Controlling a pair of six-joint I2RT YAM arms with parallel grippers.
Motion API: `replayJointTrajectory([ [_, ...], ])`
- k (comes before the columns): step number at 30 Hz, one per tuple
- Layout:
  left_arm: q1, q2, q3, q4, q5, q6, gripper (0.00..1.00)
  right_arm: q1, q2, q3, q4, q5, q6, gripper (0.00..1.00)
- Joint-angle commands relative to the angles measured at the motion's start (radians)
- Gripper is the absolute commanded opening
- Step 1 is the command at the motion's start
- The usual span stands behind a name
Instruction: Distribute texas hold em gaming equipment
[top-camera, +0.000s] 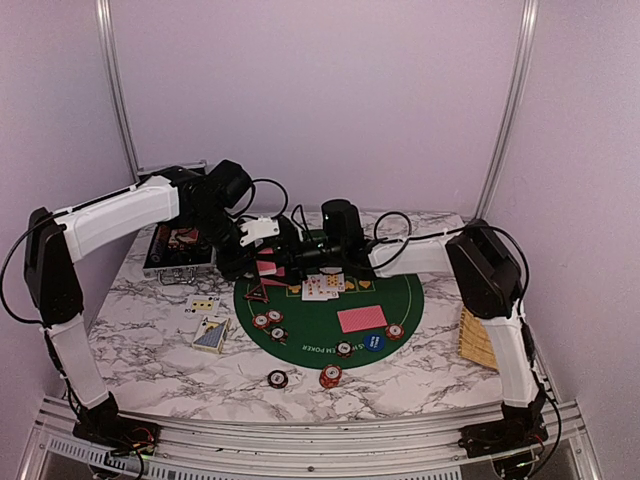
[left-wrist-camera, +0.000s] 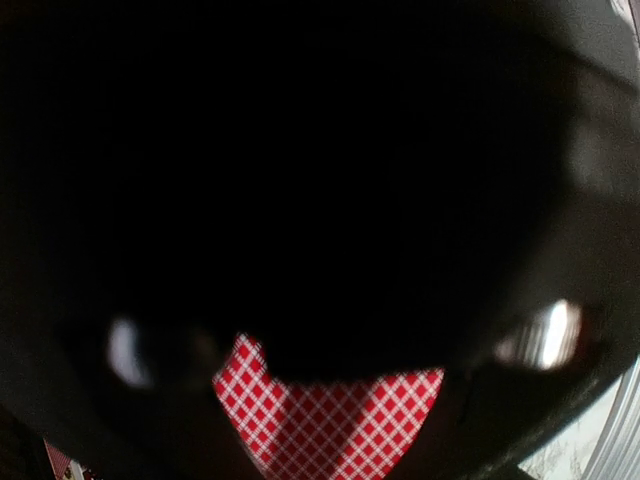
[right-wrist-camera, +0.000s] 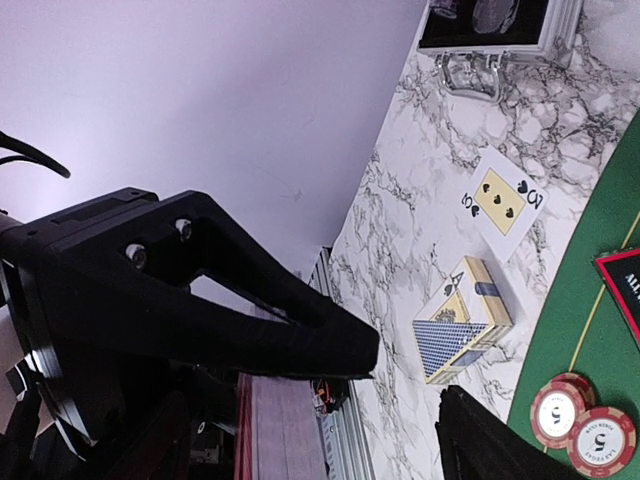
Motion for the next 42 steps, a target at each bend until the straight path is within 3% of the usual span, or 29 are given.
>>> replayJointTrajectory([
  [1,-0.007,0.014,0.022,-0.01,0.017,-0.008,0.0,0.011,0.032,0.06,0.043,-0.017,0.035,0.83],
  [11,-0.006,0.005,0.018,-0.01,0.011,-0.002,0.0,0.001,0.049,0.039,-0.04,-0.022,0.004,0.69],
  [26,-0.005,-0.002,0.001,-0.01,0.001,-0.002,0.0,-0.057,-0.071,-0.095,-0.062,-0.035,-0.05,0.5],
  [35,-0.003,-0.002,-0.017,-0.01,-0.015,0.001,0.0,-0.077,-0.127,-0.125,-0.071,-0.052,-0.064,0.22],
  [42,0.003,-0.002,-0.014,-0.01,-0.014,0.002,0.0,-0.084,-0.156,-0.139,-0.088,-0.062,-0.067,0.06],
])
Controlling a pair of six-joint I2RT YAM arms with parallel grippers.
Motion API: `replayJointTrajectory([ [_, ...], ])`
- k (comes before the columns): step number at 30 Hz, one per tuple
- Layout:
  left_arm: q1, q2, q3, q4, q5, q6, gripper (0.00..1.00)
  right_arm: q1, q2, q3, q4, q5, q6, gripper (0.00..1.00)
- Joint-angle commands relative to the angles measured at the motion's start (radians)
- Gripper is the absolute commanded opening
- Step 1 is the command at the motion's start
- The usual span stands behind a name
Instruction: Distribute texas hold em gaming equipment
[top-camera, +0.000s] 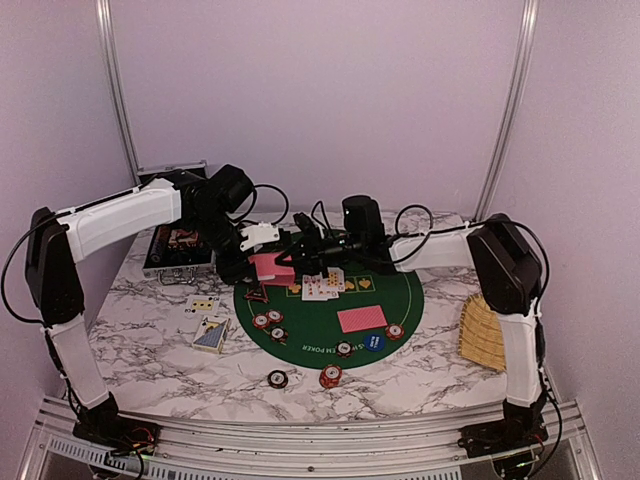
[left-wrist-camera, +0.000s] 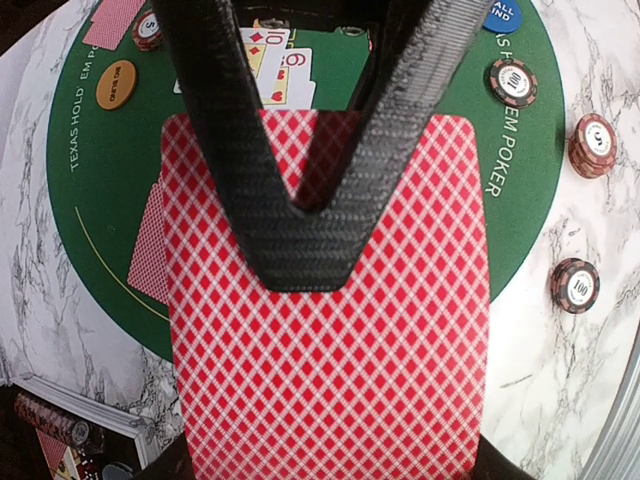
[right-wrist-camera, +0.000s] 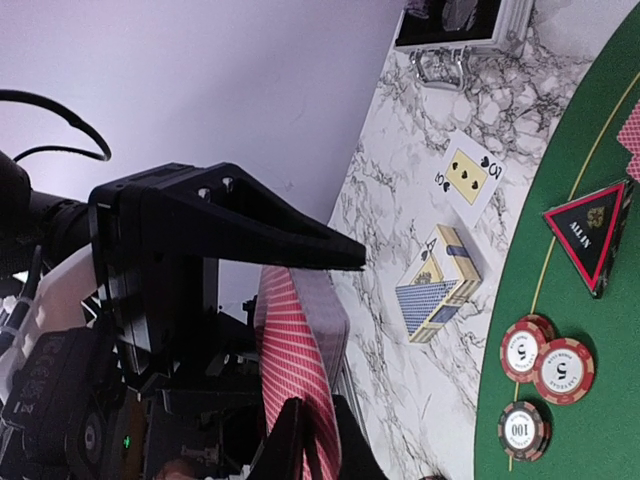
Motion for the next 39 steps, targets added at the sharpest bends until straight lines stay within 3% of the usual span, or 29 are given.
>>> replayJointTrajectory([
  [1,0.008,-0.008,0.004,-0.001,0.01,0.002,0.0,-0.009,-0.049,-0.008,-0.037,-0.011,-0.008,0.04],
  [3,0.009,-0.007,0.004,-0.001,0.01,0.001,0.0,-0.011,-0.053,-0.007,-0.046,-0.013,-0.01,0.0],
  [12,0.019,-0.012,-0.001,-0.002,0.01,0.004,0.0,-0.075,-0.1,-0.013,-0.202,-0.002,-0.122,0.0],
  [26,0.027,-0.02,-0.01,-0.001,0.015,0.007,0.0,-0.296,-0.13,-0.186,-0.297,0.038,-0.27,0.0],
  [34,0.027,-0.02,-0.012,-0.002,0.019,0.003,0.0,-0.338,-0.026,-0.094,-0.47,0.141,-0.409,0.0],
  [39,0.027,-0.023,-0.013,-0.003,0.018,0.004,0.0,-0.338,0.037,-0.031,-0.488,0.165,-0.418,0.0],
])
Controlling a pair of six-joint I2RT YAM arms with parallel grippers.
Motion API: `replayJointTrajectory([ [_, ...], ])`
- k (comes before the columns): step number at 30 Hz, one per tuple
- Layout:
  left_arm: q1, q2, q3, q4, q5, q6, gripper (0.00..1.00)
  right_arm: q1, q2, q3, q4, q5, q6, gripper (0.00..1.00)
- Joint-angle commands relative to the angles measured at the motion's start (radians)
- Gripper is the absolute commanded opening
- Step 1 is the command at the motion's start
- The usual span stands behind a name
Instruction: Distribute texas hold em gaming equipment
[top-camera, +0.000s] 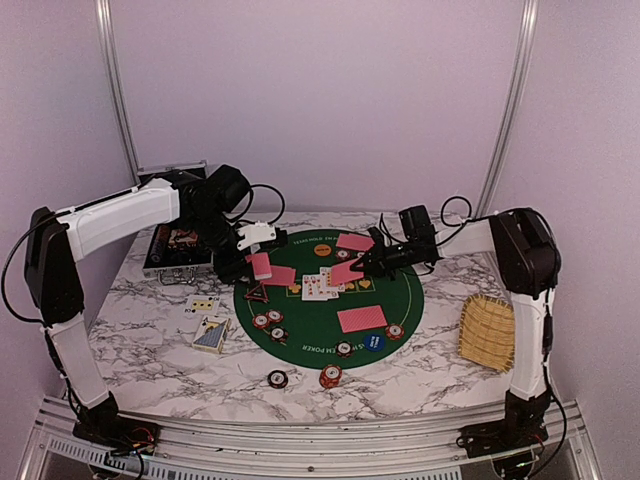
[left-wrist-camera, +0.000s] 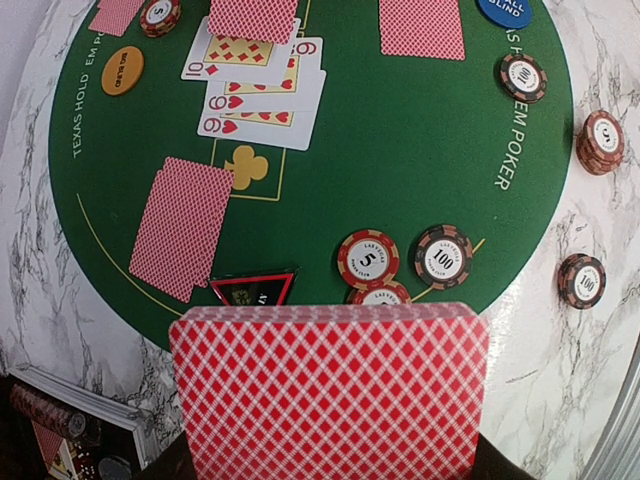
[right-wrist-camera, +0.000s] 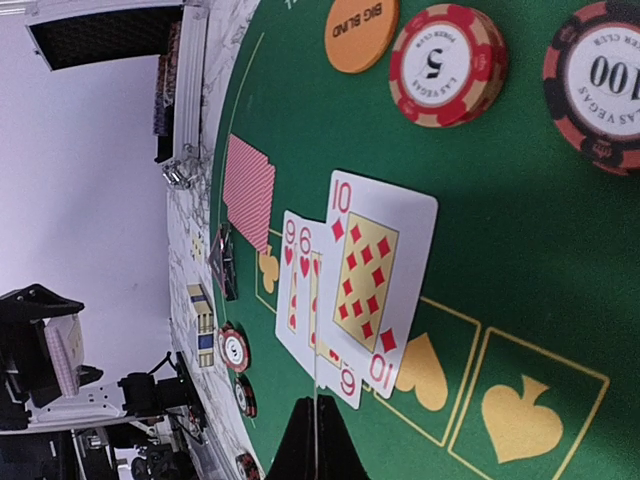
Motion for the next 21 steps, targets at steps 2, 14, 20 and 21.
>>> replayJointTrajectory([
  [2,0.007,-0.023,-0.006,-0.003,0.017,0.001,0.0,-0.001,0.06,0.08,-0.065,0.058,-0.053,0.0],
  [14,0.007,-0.022,-0.01,-0.003,0.018,0.008,0.0,-0.001,0.068,0.113,-0.212,0.175,-0.167,0.34],
  [20,0.007,-0.019,-0.007,-0.003,0.023,0.006,0.0,-0.001,0.011,0.161,-0.345,0.347,-0.254,0.52],
  [21,0.007,-0.019,-0.007,-0.003,0.024,0.006,0.0,-0.001,0.001,0.17,-0.374,0.376,-0.266,0.54],
])
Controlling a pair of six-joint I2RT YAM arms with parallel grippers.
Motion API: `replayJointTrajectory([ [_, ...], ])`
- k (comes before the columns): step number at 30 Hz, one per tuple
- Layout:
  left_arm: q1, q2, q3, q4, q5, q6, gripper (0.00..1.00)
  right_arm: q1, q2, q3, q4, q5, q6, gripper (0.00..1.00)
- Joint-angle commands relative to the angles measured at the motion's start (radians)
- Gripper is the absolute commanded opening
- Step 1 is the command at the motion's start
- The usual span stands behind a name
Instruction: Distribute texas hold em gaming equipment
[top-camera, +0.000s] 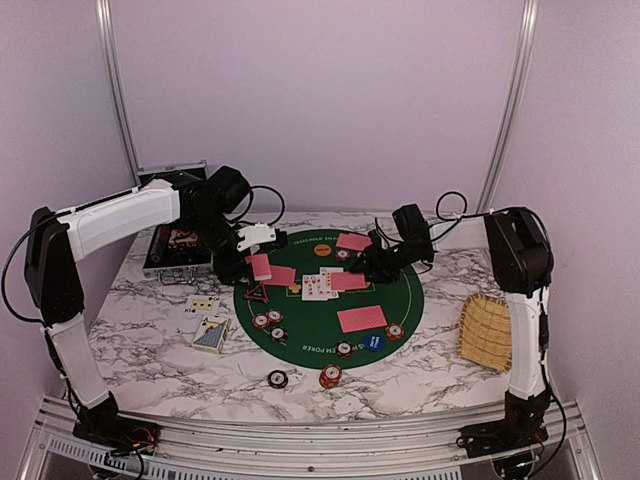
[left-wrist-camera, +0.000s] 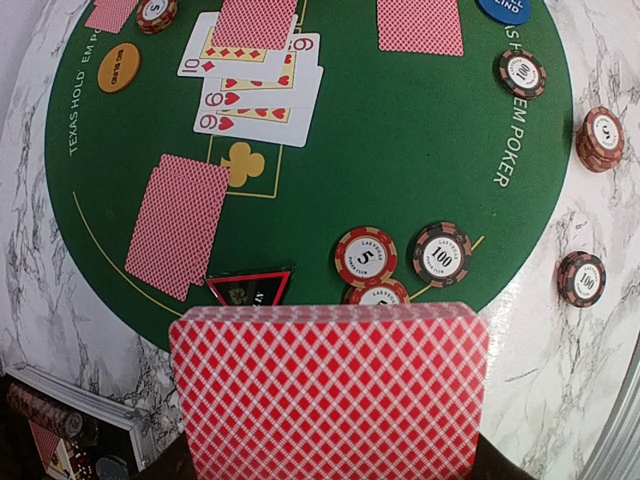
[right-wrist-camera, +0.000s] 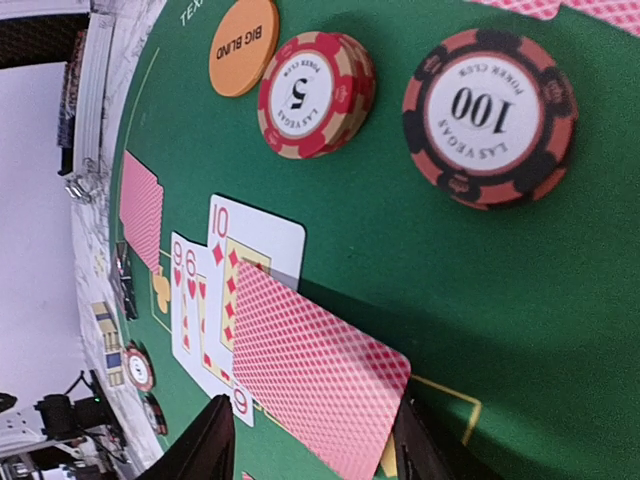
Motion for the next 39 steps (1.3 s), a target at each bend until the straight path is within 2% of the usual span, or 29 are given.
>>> replayJointTrajectory([
  [1,0.007,-0.02,0.002,-0.004,0.025,0.005,0.0,-0.004,-0.07,0.054,-0.158,0.203,-0.1,0.55],
  [5,0.007,-0.02,0.002,-0.004,0.022,0.005,0.0,-0.001,-0.116,0.063,-0.197,0.276,-0.119,0.62],
  [7,0.007,-0.02,0.002,-0.004,0.022,0.005,0.0,0.004,-0.151,0.05,-0.18,0.266,-0.104,0.66],
  [13,0.007,-0.014,0.012,-0.002,0.027,0.001,0.0,0.082,-0.245,0.015,-0.019,0.038,-0.008,0.8],
  [19,0.007,-0.011,0.019,-0.001,0.031,-0.005,0.0,0.204,-0.253,-0.027,0.245,-0.135,0.201,0.88],
  [25,0.005,-0.011,0.019,-0.002,0.031,-0.008,0.0,0.295,-0.214,-0.024,0.388,-0.184,0.319,0.9],
  [39,0.004,-0.017,0.031,-0.002,0.033,-0.011,0.0,0.365,-0.113,0.021,0.49,-0.245,0.424,0.89],
])
